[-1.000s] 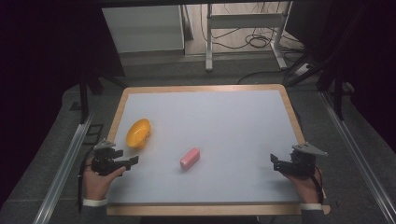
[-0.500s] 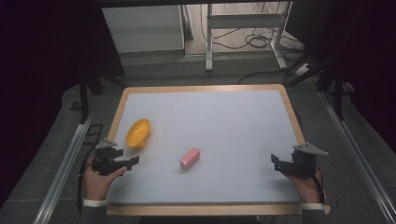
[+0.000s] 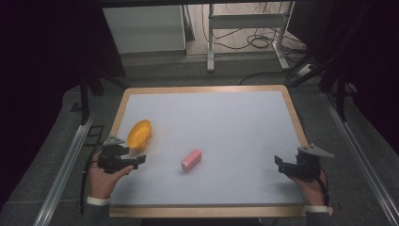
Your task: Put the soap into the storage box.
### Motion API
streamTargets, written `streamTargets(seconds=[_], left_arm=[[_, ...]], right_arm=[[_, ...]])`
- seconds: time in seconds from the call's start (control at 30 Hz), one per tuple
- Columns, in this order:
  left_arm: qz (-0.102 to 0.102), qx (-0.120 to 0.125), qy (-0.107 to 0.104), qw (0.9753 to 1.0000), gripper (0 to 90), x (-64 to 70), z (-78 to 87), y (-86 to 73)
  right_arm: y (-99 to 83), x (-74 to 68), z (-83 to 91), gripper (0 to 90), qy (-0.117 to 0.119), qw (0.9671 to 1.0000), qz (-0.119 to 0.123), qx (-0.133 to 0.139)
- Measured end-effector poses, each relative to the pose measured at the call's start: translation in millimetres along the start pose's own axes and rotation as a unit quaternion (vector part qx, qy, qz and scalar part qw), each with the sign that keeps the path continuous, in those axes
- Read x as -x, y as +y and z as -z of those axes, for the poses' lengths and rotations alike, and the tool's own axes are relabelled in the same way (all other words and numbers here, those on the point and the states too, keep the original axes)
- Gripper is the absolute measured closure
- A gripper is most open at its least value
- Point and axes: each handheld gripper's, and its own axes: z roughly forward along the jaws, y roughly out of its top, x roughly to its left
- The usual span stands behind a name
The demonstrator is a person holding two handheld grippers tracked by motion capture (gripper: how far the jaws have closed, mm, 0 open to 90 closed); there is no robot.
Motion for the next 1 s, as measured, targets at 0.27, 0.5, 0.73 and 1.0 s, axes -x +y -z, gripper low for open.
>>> streamTargets(seconds=[0.27, 0.5, 0.73, 1.0], left_arm=[[-0.014, -0.001, -0.003, 0.9999, 21.2, 7.7, 1.0, 9.6], [-0.022, -0.001, -0.012, 0.9997, 21.2, 13.9, 0.9, 16.6], [-0.037, -0.002, -0.017, 0.9992, 21.4, 22.6, 3.2, 26.6], [-0.051, -0.01, -0.022, 0.9984, 21.3, 30.7, -2.3, 32.1]], right_arm=[[-0.5, 1.8, 1.2, 5.0, -0.003, 1.0, 0.0, -0.002], [-1.4, 0.5, -0.1, 5.0, -0.003, 1.0, 0.002, -0.006], [-1.6, -0.6, 0.0, 5.3, -0.008, 0.9999, 0.004, -0.006], [-2.1, -3.4, -1.3, 5.4, -0.007, 0.9999, 0.012, -0.009]])
